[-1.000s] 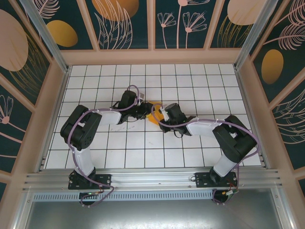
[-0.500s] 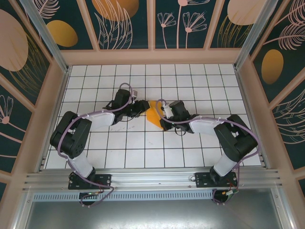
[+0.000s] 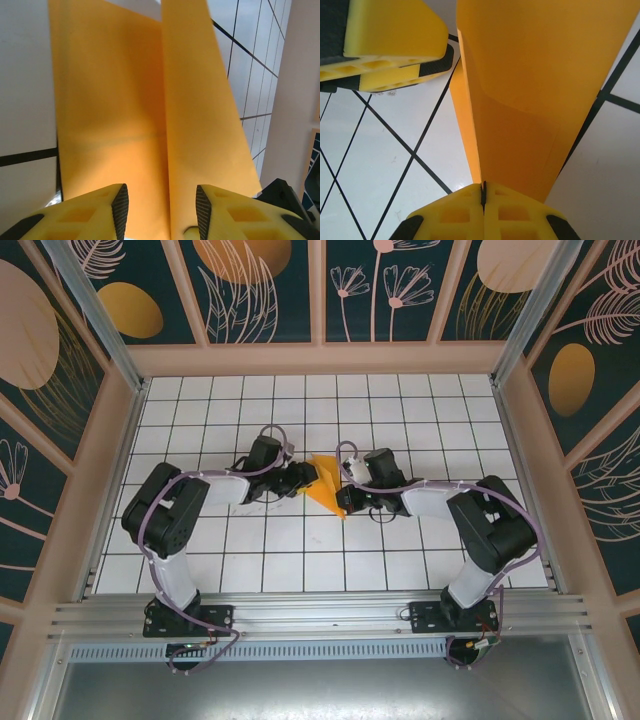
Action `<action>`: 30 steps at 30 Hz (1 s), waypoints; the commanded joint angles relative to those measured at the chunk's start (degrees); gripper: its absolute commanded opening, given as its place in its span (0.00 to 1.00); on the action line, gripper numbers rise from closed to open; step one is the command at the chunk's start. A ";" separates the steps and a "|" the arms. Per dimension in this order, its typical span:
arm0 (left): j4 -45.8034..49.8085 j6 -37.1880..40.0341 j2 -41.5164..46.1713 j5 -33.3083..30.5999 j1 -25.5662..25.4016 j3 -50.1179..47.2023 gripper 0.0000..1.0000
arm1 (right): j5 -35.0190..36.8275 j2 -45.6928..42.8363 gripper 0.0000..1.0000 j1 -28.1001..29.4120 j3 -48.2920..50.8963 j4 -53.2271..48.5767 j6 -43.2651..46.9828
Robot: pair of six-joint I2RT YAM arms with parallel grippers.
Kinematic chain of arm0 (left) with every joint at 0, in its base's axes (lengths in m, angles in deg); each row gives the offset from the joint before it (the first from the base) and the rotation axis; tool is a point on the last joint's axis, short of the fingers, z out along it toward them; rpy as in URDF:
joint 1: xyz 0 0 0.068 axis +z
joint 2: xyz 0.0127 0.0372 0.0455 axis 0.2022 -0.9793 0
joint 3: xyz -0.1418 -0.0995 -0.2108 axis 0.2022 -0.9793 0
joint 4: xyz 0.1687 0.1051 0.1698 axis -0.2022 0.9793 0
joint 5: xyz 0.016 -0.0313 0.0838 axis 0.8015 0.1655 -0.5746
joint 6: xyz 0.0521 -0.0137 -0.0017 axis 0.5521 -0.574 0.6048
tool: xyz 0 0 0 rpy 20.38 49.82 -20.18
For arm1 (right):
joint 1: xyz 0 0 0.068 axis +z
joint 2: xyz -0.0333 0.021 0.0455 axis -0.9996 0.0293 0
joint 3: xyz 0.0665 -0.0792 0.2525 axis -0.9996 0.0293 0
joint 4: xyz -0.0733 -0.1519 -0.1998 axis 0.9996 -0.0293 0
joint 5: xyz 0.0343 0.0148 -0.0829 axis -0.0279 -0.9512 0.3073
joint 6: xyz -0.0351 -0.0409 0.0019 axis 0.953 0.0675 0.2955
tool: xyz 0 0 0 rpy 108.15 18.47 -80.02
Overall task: Fold a paper plane with a square sheet of paper (fold left side to right side)
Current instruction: Fourth fold the wing at the center of the table.
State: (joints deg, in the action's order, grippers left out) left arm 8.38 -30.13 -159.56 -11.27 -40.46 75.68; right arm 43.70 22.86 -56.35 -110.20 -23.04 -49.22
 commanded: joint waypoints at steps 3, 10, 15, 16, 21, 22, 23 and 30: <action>-1.19 -0.36 -2.16 1.41 -0.96 3.34 0.43 | -4.06 1.34 0.00 -0.32 1.42 3.54 -1.90; 0.51 -0.03 -3.86 1.00 -1.51 5.56 0.42 | -7.28 2.48 0.00 -2.60 1.90 5.82 -3.43; 1.39 0.21 -4.72 0.61 -1.60 6.28 0.41 | -8.96 3.09 0.00 -3.33 2.14 6.95 -4.31; 1.37 0.13 -4.91 0.66 -1.57 6.45 0.41 | -9.10 3.15 0.00 -3.39 2.10 7.00 -4.31; 2.45 0.58 -5.98 0.71 -1.79 7.48 0.42 | -10.03 4.20 0.00 -3.60 1.92 7.14 -4.46; 2.97 0.73 -6.21 0.61 -1.83 7.77 0.42 | -10.03 4.32 0.00 -3.66 1.92 7.24 -4.55; 3.56 0.89 -6.48 0.61 -1.87 8.04 0.42 | -10.11 4.45 0.00 -3.65 1.84 7.23 -4.58; 5.83 1.91 -7.80 0.17 -2.13 9.44 0.42 | -10.46 5.02 0.00 -3.81 1.83 7.49 -4.93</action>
State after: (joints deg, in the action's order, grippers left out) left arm 12.01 -29.60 -166.21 -11.22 -42.23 83.50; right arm 34.90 27.10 -59.63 -108.74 -17.67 -53.70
